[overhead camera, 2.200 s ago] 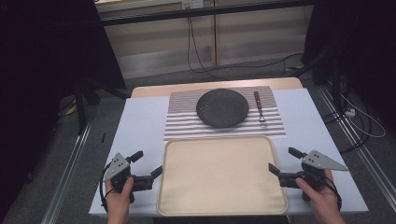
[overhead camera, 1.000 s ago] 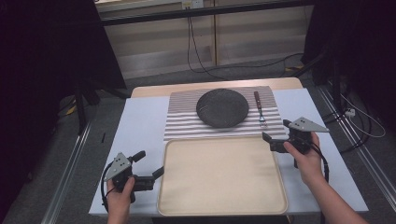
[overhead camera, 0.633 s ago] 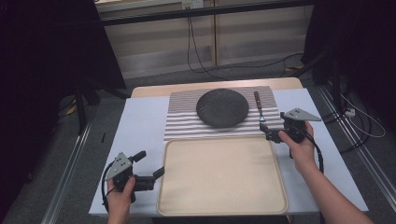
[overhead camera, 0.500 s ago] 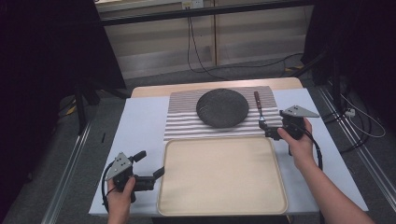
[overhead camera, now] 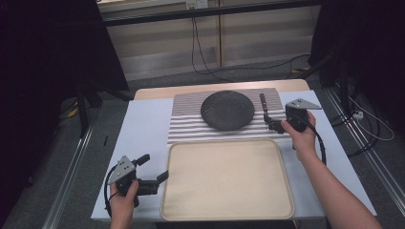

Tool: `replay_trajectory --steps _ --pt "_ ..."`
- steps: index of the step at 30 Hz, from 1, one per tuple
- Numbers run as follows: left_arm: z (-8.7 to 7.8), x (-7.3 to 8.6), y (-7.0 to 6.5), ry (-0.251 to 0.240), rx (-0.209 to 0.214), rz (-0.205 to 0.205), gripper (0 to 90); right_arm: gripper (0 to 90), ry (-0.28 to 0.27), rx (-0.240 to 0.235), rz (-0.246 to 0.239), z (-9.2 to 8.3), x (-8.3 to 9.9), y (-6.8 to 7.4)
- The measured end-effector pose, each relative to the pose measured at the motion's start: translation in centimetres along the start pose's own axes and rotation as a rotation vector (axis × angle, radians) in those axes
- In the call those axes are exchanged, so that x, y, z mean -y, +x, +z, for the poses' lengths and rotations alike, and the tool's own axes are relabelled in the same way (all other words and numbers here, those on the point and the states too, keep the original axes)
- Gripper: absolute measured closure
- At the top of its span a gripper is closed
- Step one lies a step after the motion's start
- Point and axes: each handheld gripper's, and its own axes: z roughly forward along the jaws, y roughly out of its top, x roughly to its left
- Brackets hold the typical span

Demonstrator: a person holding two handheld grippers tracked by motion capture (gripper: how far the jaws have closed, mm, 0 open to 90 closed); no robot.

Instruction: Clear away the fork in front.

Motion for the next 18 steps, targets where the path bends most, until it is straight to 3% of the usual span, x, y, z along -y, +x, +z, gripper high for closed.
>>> replay_trajectory --steps 11,18 --pt "0.1 0.0 -0.1 -0.001 0.003 0.002 2.3 4.6 0.031 0.029 -0.017 1.8 -0.5 -0.6" --pt "0.0 0.0 -0.1 -0.001 0.001 0.003 2.3 5.3 0.057 0.027 0.008 3.1 -0.6 -1.1"
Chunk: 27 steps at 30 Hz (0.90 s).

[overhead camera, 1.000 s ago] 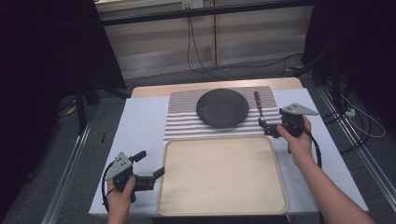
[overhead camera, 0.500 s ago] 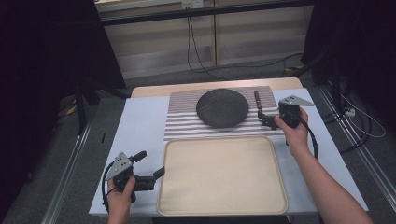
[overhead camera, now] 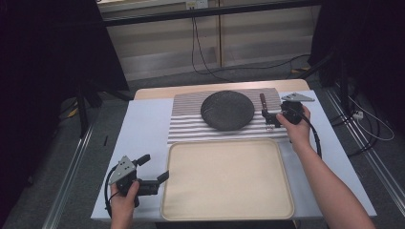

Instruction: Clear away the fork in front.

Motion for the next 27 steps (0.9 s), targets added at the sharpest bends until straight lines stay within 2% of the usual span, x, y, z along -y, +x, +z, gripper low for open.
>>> replay_trajectory --steps 11,15,17,19,20,23,25,26,27 --pt "0.0 0.0 0.0 0.004 -0.006 0.003 2.3 6.9 0.0 0.003 0.03 1.8 0.2 -0.9" --pt "0.0 0.0 0.0 0.005 -0.007 0.004 2.3 6.9 0.015 0.01 0.031 2.3 0.5 -1.1" --pt "-0.1 0.0 0.0 0.005 -0.006 0.005 2.3 12.4 0.036 0.021 0.039 2.8 0.9 -1.3" --pt "-0.1 0.0 0.0 0.004 -0.007 0.004 2.3 16.8 0.051 0.012 0.072 3.2 1.1 -1.5" --pt "-0.1 0.0 0.0 0.003 -0.008 0.004 2.3 16.8 0.051 0.012 0.072 3.2 1.1 -1.5" --pt "0.0 0.0 0.0 0.006 -0.01 0.006 2.3 27.9 0.086 0.007 0.076 3.7 1.1 -1.9" --pt "-0.1 0.0 0.0 0.007 -0.011 0.006 2.3 29.0 0.094 0.014 0.069 3.8 1.0 -1.9" --pt "-0.1 0.0 0.0 0.008 -0.011 0.007 2.3 34.2 0.105 0.01 0.063 4.0 0.7 -2.0" --pt "-0.1 0.0 0.0 0.008 -0.011 0.007 2.3 34.2 0.105 0.01 0.063 4.0 0.7 -2.0"
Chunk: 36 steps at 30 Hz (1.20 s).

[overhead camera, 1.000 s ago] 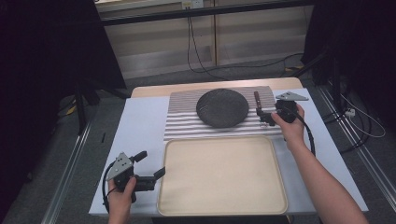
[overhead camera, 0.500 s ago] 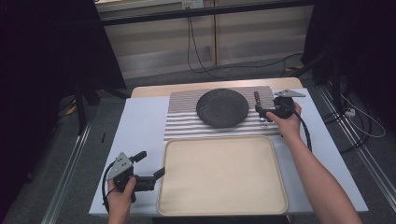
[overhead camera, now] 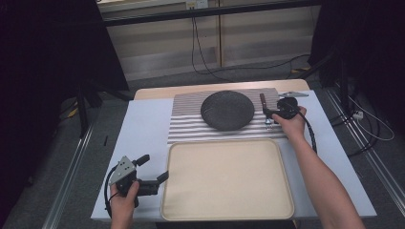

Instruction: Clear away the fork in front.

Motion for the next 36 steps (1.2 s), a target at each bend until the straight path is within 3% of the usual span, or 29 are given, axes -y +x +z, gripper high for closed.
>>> replay_trajectory --steps 3,8,12,13,18,22,25,32,34,36 --pt "0.0 0.0 0.0 0.002 -0.004 -0.002 2.3 42.2 0.021 -0.003 -0.008 0.7 -0.4 0.2" --pt "0.0 0.0 0.1 0.003 -0.004 0.001 2.3 52.1 0.06 0.032 -0.037 1.8 -0.7 0.5" --pt "0.2 0.1 0.1 0.007 -0.003 0.002 2.4 59.5 0.095 0.052 -0.024 2.8 -0.9 0.5" --pt "0.4 0.1 0.1 0.014 -0.001 0.005 2.4 64.7 0.109 0.046 -0.024 3.1 -1.1 0.5" --pt "0.4 0.1 0.1 0.017 0.003 0.002 2.4 77.4 0.128 0.056 0.006 3.3 -1.3 0.7" --pt "0.5 0.0 0.1 0.012 0.005 0.0 2.4 78.1 0.15 0.044 0.032 2.7 -1.2 0.4" --pt "0.5 0.0 0.1 0.013 0.006 0.003 2.4 78.1 0.171 0.038 0.015 2.1 -1.1 0.5" --pt "0.3 -0.2 -0.2 0.0 0.011 0.006 2.4 78.1 0.207 0.014 -0.005 -1.2 0.7 0.8" --pt "0.3 -0.2 -0.2 -0.004 0.013 0.008 2.4 78.1 0.22 0.017 -0.052 -1.9 1.1 1.1" --pt "0.3 -0.2 -0.3 -0.001 0.013 0.008 2.4 77.7 0.225 0.015 -0.064 -2.2 1.3 1.3"
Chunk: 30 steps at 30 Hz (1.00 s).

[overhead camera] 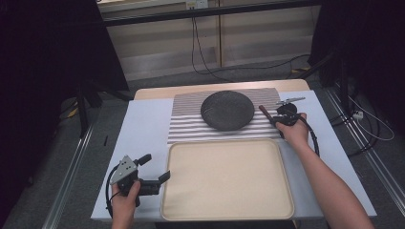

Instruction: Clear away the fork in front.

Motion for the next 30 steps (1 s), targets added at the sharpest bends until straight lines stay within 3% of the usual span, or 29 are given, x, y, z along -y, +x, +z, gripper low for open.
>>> replay_trajectory --steps 2,7,9,12,17,21,23,30 --pt "0.1 0.0 0.0 0.001 0.006 0.0 2.4 76.8 0.018 -0.003 0.02 0.1 -0.2 0.0" --pt "0.2 0.0 -0.1 0.002 0.005 0.004 2.5 76.9 0.063 -0.005 -0.003 0.3 -0.9 -0.1" --pt "0.2 0.0 0.0 0.002 0.004 0.002 2.4 77.4 0.069 -0.019 0.035 0.4 -1.0 -0.4" --pt "0.1 -0.1 0.0 0.0 0.002 0.003 2.4 78.2 0.079 0.02 0.002 0.5 -1.1 0.3" --pt "0.0 -0.1 0.0 -0.004 0.0 -0.001 2.5 78.5 0.065 0.011 0.026 0.5 -1.0 0.1" --pt "0.0 -0.1 0.1 -0.006 -0.001 0.001 2.5 78.7 0.059 0.017 -0.001 0.4 -0.9 0.2" --pt "-0.1 -0.1 0.1 -0.008 -0.004 -0.002 2.5 78.7 0.053 0.009 0.01 0.3 -0.8 0.1" --pt "-0.1 -0.2 0.0 -0.011 -0.006 -0.002 2.5 78.7 -0.043 -0.084 0.078 -0.6 0.3 -0.9"
